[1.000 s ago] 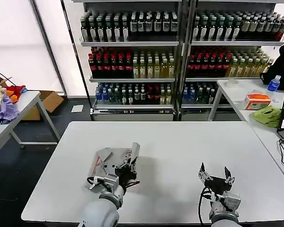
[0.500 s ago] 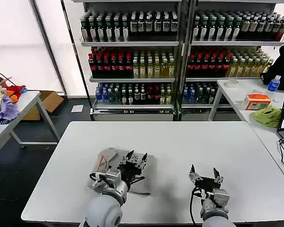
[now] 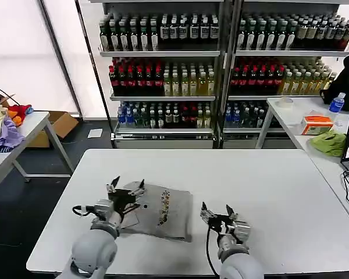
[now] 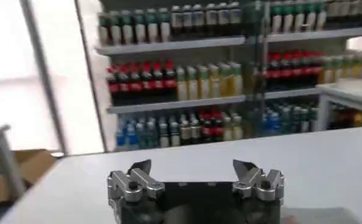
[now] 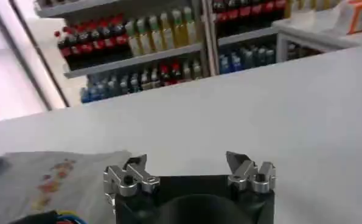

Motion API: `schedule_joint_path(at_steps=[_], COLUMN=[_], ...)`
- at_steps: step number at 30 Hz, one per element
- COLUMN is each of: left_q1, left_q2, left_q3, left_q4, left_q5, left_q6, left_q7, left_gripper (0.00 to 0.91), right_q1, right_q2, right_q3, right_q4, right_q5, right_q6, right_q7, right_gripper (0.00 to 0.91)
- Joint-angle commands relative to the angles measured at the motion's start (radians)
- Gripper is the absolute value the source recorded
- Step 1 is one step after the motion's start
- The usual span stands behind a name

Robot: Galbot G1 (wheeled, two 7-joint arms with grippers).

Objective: Fold and organize the clothes.

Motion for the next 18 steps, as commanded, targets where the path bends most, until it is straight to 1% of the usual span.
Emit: schedule_joint_path(at_steps=[1, 11, 12, 13, 14, 15, 16, 18], left_q1=[0.029, 0.048, 0.047, 0.048, 0.049, 0.049, 0.049, 0.047], left_q2=[0.117, 0.09, 0.088, 0.087, 0.086, 0.086, 0.085, 0.085], left_q3=[-0.171, -0.185, -0.184, -0.184, -0.184, -0.183, -0.182, -0.182], left_q4=[-0.006, 0.004, 0.007, 0.009, 0.009, 0.009, 0.009, 0.01], left_q5=[-0.043, -0.075, -0.074, -0.075, -0.074, -0.074, -0.075, -0.075], left_q6=[0.005, 0.018, 0.018, 0.018, 0.018, 0.018, 0.018, 0.016], left_q7=[-0.015, -0.034, -0.035, -0.035, -0.035, -0.037, -0.038, -0.04], left_gripper=[0.907, 0.907, 0.907, 0.907, 0.907, 0.907, 0.907, 0.907], right_q1=[0.143, 0.162, 0.161, 0.161, 0.16, 0.159, 0.159, 0.157], right_q2=[0.053, 0.123, 0.127, 0.128, 0.13, 0.131, 0.132, 0.134], right_q3=[-0.137, -0.176, -0.177, -0.178, -0.178, -0.178, -0.178, -0.178], right_q4=[-0.149, -0.222, -0.224, -0.224, -0.224, -0.225, -0.227, -0.234], right_q5=[0.083, 0.054, 0.044, 0.034, 0.029, 0.028, 0.024, 0.016], right_q6=[-0.02, -0.02, -0.019, -0.017, -0.016, -0.014, -0.01, -0.004], right_q7=[0.04, 0.036, 0.032, 0.032, 0.032, 0.033, 0.033, 0.031], right_gripper=[0.907, 0.897, 0.816, 0.635, 0.484, 0.121, 0.0, 0.0])
